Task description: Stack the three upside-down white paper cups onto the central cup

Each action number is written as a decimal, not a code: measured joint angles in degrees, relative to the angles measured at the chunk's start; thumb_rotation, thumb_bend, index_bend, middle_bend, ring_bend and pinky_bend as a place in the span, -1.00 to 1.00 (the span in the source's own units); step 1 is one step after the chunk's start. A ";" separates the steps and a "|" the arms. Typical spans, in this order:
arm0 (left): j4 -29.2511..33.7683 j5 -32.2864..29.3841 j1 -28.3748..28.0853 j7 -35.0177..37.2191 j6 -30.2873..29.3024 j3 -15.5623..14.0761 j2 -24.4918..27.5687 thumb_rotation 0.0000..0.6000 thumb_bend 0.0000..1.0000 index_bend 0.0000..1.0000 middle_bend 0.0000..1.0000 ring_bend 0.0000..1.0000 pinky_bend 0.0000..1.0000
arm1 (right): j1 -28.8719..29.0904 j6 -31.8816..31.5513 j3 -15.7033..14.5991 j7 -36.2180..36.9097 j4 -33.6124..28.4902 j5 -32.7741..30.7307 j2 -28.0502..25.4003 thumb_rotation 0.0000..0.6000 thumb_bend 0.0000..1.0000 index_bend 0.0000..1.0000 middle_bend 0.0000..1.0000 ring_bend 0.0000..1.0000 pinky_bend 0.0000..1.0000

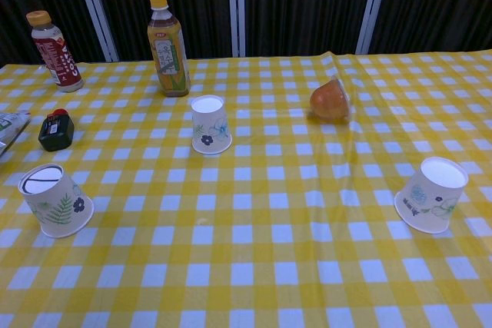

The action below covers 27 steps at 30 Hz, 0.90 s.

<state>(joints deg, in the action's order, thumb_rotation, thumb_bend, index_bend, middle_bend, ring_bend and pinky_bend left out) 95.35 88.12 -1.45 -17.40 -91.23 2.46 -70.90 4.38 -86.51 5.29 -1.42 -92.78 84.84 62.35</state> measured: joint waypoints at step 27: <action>0.41 -5.57 -8.56 -3.44 16.53 1.38 -0.82 1.00 -0.70 -0.46 -1.00 -1.00 -1.00 | -0.17 -1.37 0.04 3.10 0.21 1.93 -0.25 1.00 -0.85 -1.00 -1.00 -1.00 -1.00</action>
<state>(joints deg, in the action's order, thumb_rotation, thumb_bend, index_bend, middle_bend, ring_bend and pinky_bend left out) 95.75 82.55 -10.02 -20.83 -74.70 3.84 -71.72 4.20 -87.88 5.32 1.68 -92.57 86.77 62.10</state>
